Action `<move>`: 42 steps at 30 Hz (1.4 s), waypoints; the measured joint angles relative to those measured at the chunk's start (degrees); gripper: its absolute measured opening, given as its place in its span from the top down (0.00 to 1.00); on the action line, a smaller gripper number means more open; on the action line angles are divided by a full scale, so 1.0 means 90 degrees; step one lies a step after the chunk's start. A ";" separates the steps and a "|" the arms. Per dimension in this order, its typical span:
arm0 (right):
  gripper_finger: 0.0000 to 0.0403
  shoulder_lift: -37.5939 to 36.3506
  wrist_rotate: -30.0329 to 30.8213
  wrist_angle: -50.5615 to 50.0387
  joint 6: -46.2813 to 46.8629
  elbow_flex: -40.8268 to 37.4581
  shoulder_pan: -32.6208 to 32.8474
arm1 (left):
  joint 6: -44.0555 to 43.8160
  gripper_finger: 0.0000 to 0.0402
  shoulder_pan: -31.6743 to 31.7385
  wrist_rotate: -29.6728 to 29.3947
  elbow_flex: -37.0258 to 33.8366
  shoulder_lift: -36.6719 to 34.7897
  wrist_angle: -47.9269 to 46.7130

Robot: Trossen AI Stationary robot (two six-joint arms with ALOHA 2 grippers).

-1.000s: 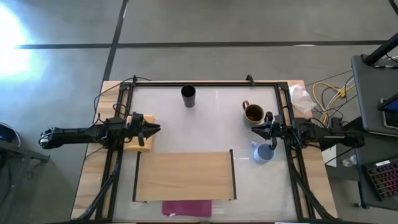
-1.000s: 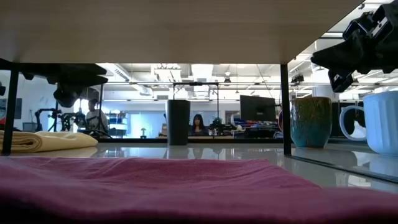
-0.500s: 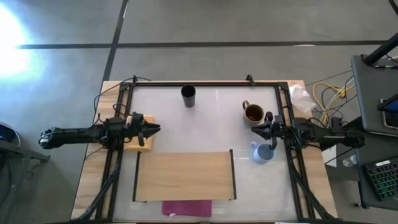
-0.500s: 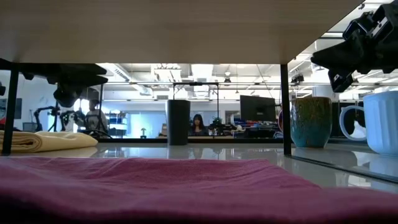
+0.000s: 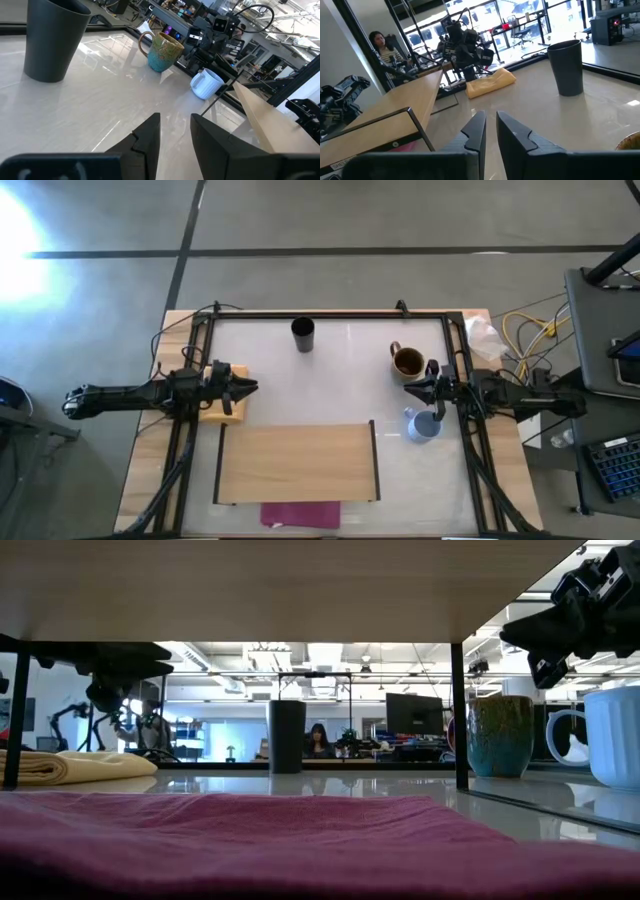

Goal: Stack small to large cups/mugs on shelf

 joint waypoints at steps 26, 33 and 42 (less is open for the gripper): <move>0.90 0.1819 -0.1170 -0.1141 0.0318 0.4120 0.0000 | 0.0000 0.77 0.0002 0.0000 0.0000 -0.0001 0.0000; 0.90 0.2654 -0.0728 -0.0661 0.0101 0.5518 0.0000 | 0.0001 0.77 0.0001 0.0000 0.0001 -0.0001 0.0000; 0.90 0.3868 0.0642 -0.1425 -0.0424 0.6737 -0.0001 | 0.0002 0.77 0.0002 0.0000 0.0000 0.0002 0.0001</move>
